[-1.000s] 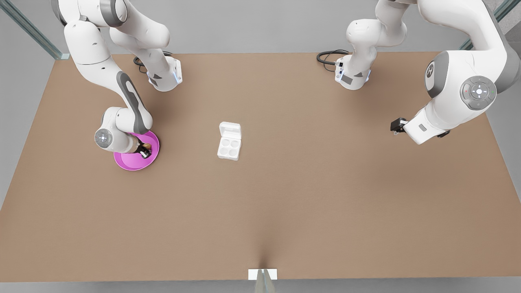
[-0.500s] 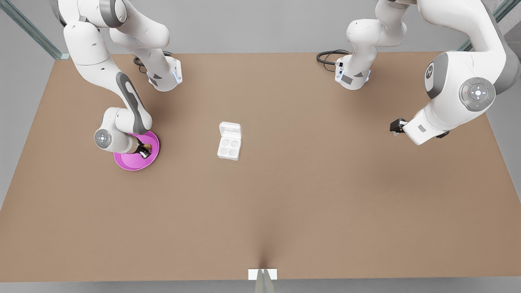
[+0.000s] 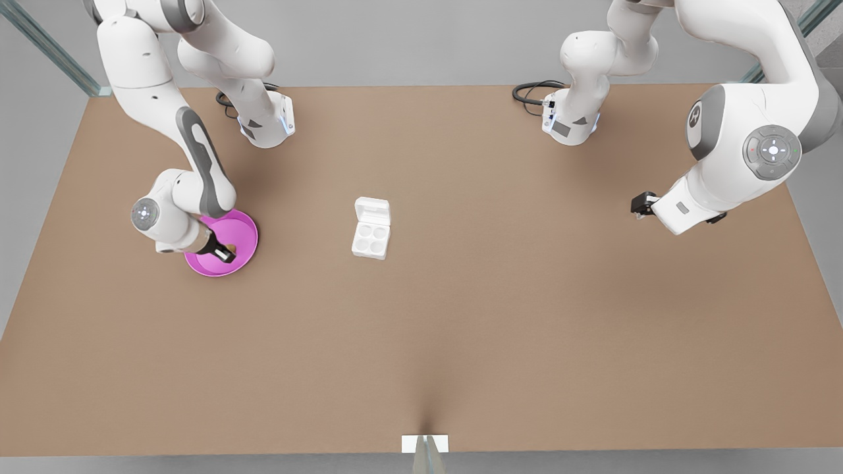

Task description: Pack egg into the box and close the box lid

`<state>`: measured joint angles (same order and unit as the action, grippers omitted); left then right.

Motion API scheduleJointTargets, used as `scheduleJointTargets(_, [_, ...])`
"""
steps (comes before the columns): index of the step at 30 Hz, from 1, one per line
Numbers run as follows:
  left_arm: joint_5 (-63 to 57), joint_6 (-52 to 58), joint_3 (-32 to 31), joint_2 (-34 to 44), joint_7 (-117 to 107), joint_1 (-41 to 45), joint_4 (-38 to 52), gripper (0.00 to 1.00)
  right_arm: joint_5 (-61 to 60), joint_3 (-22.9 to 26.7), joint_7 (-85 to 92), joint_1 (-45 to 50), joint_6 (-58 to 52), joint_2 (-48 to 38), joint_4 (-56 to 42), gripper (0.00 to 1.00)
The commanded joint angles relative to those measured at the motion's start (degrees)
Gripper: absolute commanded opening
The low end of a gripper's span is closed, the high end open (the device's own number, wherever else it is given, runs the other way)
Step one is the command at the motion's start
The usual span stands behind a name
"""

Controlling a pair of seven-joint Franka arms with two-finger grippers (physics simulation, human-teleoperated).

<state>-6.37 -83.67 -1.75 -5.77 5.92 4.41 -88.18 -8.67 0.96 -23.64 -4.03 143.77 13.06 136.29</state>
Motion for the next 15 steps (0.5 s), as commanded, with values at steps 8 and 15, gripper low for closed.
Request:
scheduleJointTargets(8, [0.0,-0.1,0.0,0.0,0.0,0.0,0.0,1.00,-11.9,0.2,-15.3,20.5,-7.0,2.7,-8.0,0.58])
scheduleJointTargets(15, [0.0,-0.4,0.0,0.0,0.0,0.2,0.0,1.00,-23.6,0.2,-18.8,34.3,-6.4,9.9,-17.3,0.58])
